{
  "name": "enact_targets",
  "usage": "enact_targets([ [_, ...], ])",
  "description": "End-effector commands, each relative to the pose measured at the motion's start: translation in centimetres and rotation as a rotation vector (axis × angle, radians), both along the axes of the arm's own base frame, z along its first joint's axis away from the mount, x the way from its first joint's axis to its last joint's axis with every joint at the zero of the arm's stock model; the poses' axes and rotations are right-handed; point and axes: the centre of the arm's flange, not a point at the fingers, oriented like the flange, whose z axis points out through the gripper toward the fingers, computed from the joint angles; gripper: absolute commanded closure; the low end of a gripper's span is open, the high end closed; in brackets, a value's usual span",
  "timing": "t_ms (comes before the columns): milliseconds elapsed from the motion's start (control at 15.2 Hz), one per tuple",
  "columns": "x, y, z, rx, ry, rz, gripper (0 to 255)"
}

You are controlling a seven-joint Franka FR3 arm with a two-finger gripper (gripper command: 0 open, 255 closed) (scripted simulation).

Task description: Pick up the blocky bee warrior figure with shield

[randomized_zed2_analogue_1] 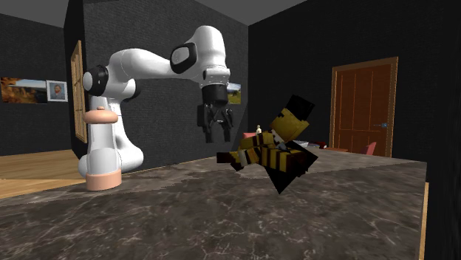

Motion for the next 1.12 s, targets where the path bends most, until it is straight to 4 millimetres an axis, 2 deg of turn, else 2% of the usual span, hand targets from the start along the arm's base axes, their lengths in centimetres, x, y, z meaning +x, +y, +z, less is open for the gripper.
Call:
enact_targets([
  [0,1.2,0.3,0.4,-0.011,-0.014,-0.002,0],
  [462,1.2,0.3,-3.6,-0.011,-0.014,-0.002,0],
  [594,1.2,0.3,-3.6,-0.011,-0.014,-0.002,0],
  [660,1.2,0.2,-3.6,-0.011,-0.014,-0.002,255],
  [1056,1.2,0.3,-3.6,-0.011,-0.014,-0.002,255],
])
